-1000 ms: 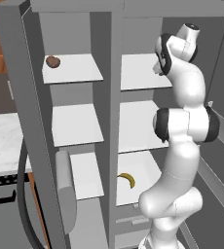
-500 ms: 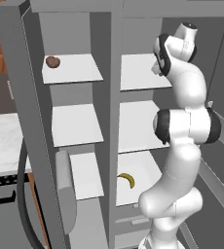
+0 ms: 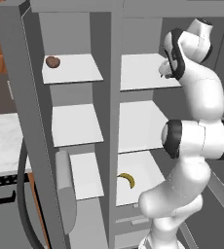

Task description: There's a fish in the fridge that needs to be moved to the freezer for freezing. Pick up the fish from the fridge, place it on any shelf in the freezer, and close the fridge and freezer doors when done.

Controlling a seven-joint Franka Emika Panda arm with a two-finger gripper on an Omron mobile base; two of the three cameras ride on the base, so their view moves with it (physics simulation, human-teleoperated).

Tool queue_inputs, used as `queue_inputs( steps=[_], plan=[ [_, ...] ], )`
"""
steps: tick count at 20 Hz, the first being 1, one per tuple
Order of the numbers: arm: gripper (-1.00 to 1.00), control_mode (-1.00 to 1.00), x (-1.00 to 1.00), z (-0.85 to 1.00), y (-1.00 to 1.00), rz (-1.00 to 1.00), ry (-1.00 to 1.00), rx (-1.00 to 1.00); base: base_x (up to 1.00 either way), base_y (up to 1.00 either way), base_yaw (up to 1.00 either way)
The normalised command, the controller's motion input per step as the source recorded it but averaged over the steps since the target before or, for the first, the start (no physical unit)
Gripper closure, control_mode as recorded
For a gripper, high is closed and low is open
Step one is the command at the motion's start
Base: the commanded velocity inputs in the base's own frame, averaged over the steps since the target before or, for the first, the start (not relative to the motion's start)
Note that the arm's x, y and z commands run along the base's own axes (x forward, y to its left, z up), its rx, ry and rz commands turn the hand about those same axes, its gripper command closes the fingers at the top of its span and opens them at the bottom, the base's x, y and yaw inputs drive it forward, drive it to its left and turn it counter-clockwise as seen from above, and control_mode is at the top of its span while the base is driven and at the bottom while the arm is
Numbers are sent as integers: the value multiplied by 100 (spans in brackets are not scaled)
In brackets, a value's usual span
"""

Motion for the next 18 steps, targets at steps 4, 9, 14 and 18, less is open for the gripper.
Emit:
queue_inputs(
  steps=[4, 9, 14, 18],
  plan=[
    [100, -100, -100, 0, 47, 0, -21, 1, 0, 0, 0],
    [100, -100, -100, 3, 35, 0, -21, 2, 0, 0, 0],
    [100, -100, -100, 50, 9, 0, -3, 2, 0, 0, 0],
    [100, -100, -100, 69, 32, 0, 4, 3, 0, 0, 0]
  ],
)
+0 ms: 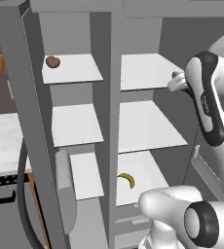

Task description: There's a fish in the fridge that needs to be moved to the freezer for freezing. Pick up the fish from the fridge, place it on any shelf in the freezer, and close the fridge and freezer doors when done.

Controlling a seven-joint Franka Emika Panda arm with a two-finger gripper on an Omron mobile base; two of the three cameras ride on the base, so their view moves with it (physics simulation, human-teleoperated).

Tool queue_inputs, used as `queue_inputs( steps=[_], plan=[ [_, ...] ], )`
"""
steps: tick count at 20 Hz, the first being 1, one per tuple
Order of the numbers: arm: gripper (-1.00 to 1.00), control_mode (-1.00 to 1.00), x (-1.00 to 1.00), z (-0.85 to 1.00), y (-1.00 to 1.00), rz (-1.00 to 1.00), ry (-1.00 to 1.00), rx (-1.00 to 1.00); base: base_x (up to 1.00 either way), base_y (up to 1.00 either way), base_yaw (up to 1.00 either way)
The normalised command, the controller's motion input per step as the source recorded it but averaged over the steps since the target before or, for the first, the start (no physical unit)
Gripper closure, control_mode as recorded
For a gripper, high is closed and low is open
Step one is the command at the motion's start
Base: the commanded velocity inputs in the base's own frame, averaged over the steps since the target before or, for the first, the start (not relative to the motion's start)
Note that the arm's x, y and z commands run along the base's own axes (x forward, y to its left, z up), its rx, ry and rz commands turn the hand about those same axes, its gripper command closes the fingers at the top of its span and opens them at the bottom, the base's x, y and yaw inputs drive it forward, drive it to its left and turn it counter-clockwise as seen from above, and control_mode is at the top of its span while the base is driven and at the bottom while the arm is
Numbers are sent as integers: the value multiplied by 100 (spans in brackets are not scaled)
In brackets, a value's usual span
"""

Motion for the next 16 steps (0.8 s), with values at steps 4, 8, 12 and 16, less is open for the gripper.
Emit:
queue_inputs(
  steps=[4, 8, 12, 16],
  plan=[
    [100, -100, -100, 59, 44, 0, 1, 8, 0, 0, 0],
    [100, -100, -92, 16, 46, 0, -10, 10, 0, 0, 0],
    [100, -100, -88, 0, 62, 0, -16, 11, 0, 0, 0],
    [100, -100, -51, 3, 78, 0, -9, 11, 0, 0, 0]
  ],
)
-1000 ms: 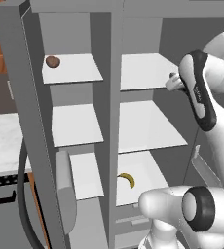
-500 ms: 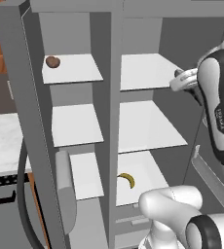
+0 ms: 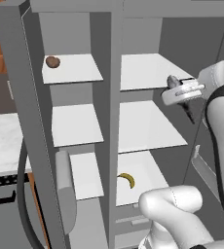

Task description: There's a fish in the fridge that needs to be moved to the freezer for freezing. Pick up the fish from the fridge, place it on any shelf in the freezer, and close the fridge and freezer doors when done.

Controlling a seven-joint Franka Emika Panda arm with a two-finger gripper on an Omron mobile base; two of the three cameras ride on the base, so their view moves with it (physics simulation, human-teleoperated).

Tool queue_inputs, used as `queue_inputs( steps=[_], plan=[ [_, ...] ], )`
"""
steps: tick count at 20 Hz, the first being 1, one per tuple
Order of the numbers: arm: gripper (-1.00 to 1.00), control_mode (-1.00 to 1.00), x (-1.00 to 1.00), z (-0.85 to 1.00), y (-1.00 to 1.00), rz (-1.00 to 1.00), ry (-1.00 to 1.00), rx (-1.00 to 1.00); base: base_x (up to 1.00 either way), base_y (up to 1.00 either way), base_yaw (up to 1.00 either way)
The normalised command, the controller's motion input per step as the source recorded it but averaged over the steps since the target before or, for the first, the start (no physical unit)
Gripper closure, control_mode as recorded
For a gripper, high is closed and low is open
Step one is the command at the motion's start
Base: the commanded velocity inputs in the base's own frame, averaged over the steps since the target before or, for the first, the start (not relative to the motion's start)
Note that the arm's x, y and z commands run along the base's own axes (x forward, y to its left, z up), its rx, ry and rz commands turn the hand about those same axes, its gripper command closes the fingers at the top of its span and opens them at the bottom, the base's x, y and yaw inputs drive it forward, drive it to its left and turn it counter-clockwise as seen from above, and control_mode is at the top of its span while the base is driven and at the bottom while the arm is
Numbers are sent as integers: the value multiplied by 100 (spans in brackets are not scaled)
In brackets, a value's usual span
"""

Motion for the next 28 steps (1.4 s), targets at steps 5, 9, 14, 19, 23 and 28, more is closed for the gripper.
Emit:
queue_inputs(
  steps=[5, 9, 14, 19, 23, 28],
  plan=[
    [100, -100, -5, 10, 85, 3, -2, 8, 0, 0, 0],
    [100, -100, 4, 28, 64, 9, 0, 5, 0, 0, 0],
    [100, -100, 31, 1, 64, 9, 0, 1, 0, 0, 0],
    [100, -100, 47, -1, 15, 2, 0, -1, 0, 0, 0],
    [100, -100, 60, -5, 5, 0, 0, -4, 0, 0, 0],
    [100, -100, 39, -2, 35, -4, 0, -9, 0, 0, 0]
  ],
)
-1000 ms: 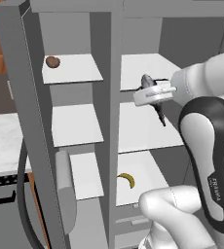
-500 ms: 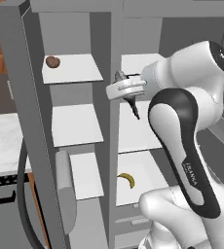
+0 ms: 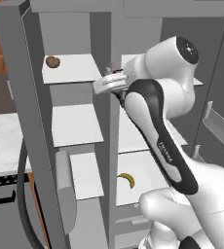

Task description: There's a fish in the fridge that needs to be moved to the freezer for freezing. Pick up the fish from the fridge, place it on any shelf in the freezer, and close the fridge and freezer doors when done.

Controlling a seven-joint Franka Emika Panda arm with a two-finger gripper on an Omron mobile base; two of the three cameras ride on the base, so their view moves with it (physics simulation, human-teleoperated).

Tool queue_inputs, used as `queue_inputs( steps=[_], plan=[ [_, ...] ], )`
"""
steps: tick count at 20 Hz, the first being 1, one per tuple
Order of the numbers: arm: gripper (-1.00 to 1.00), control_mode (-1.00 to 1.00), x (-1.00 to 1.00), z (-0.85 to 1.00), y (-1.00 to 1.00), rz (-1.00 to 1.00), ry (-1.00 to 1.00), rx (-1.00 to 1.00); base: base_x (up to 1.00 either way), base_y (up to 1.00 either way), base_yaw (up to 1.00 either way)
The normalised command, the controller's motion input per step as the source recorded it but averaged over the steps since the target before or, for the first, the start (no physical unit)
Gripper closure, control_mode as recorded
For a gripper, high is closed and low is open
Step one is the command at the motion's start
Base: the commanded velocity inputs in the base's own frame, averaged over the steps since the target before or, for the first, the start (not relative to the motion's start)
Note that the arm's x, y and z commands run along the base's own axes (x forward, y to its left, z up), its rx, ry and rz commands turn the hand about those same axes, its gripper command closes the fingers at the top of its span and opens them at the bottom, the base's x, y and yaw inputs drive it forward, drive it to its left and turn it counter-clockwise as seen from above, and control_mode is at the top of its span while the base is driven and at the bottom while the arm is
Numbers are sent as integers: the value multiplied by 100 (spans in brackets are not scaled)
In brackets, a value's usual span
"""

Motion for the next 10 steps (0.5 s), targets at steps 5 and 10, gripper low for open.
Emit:
queue_inputs(
  steps=[5, 10],
  plan=[
    [100, -100, 52, 0, 39, -10, 1, -10, 0, 0, 0],
    [100, -100, 58, 0, 0, 0, 6, 0, 0, 0, 0]
  ],
)
